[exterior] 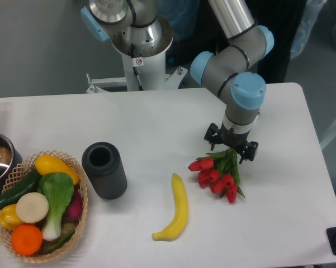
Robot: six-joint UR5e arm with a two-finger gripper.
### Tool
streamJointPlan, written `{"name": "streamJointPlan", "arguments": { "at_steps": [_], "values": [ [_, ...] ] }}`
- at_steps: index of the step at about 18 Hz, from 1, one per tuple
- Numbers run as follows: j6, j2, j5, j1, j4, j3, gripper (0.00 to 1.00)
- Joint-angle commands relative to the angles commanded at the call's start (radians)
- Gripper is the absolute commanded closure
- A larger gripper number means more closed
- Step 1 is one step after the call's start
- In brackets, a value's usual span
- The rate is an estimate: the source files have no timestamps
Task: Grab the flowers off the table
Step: 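Lower the open gripper onto the tulip stems and close it, then lift the gripped tulips up off the table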
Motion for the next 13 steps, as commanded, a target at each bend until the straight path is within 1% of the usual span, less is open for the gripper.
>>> {"name": "streamJointPlan", "arguments": {
  "at_steps": [1, 2, 3, 5, 6, 7, 12, 13],
  "values": [
    [-0.002, -0.003, 0.0, -0.005, 0.014, 0.0, 0.04],
    [-0.002, -0.008, 0.0, -0.008, 0.018, 0.0, 0.15],
    [-0.003, -0.008, 0.0, -0.008, 0.019, 0.0, 0.36],
    [-0.003, -0.008, 0.002, -0.008, 0.019, 0.0, 0.69],
    [-0.003, -0.005, 0.002, -0.008, 0.017, 0.0, 0.84],
    [-0.002, -0.003, 0.002, -0.008, 0.014, -0.002, 0.91],
    [-0.006, 0.011, 0.002, -0.003, 0.015, -0.009, 0.91],
    [-0.005, 0.012, 0.002, -0.002, 0.015, -0.008, 0.94]
  ]
}}
